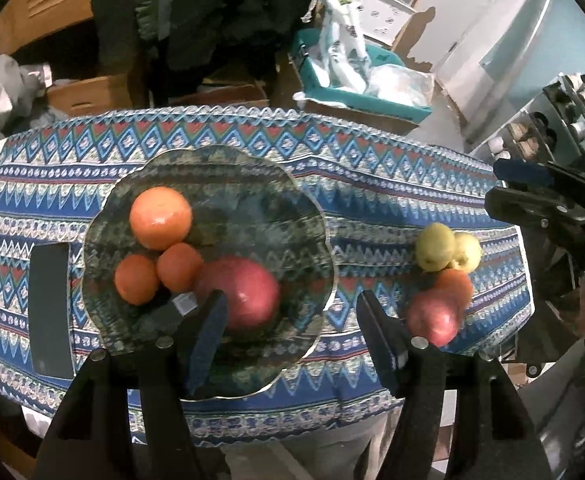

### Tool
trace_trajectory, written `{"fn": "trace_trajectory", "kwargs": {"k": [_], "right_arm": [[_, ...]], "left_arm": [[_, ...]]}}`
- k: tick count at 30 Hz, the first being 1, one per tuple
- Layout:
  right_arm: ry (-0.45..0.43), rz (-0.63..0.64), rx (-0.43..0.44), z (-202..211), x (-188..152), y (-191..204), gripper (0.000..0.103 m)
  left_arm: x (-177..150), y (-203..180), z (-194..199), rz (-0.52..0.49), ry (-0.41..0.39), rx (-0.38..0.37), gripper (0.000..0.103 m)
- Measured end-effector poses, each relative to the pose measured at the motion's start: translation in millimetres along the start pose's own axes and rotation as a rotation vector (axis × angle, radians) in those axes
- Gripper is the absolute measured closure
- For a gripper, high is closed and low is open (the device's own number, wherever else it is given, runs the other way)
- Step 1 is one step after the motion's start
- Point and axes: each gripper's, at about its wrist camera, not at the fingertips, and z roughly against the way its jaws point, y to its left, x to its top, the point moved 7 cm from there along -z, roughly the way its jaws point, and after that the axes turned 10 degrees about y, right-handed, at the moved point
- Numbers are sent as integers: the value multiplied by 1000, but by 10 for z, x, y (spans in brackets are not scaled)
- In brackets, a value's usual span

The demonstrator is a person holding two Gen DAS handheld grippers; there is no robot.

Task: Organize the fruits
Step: 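Move both grippers back toward the remaining fruit cluster, then grasp a red apple with the left gripper while the right gripper grasps a large yellow-green pear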

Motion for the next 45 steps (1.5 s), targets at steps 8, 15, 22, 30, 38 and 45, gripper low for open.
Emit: {"fn": "trace_trajectory", "kwargs": {"k": [8, 15, 22, 30, 38, 45], "right_arm": [[-22, -46, -26, 184, -263, -322, 23], [-33, -96, -36, 253, -492, -592, 23], [-39, -171, -41, 280, -780, -897, 23], [-24, -251, -60, 226, -1131, -1245, 23], [33, -334, -54, 0, -1500, -1489, 23], [76, -405, -40, -174, -1751, -1661, 23]], "left_arm": [[45, -384, 84, -56, -24, -22, 28], [60, -747, 39, -123, -31, -37, 27], [51, -1066, -86, -165, -6, -53, 27], [6, -1443, -229, -232, 18, -70, 22], [-108, -1738, -583, -303, 110, -68, 22], [-228, -1919, -934, -356, 187, -58, 22]]}}
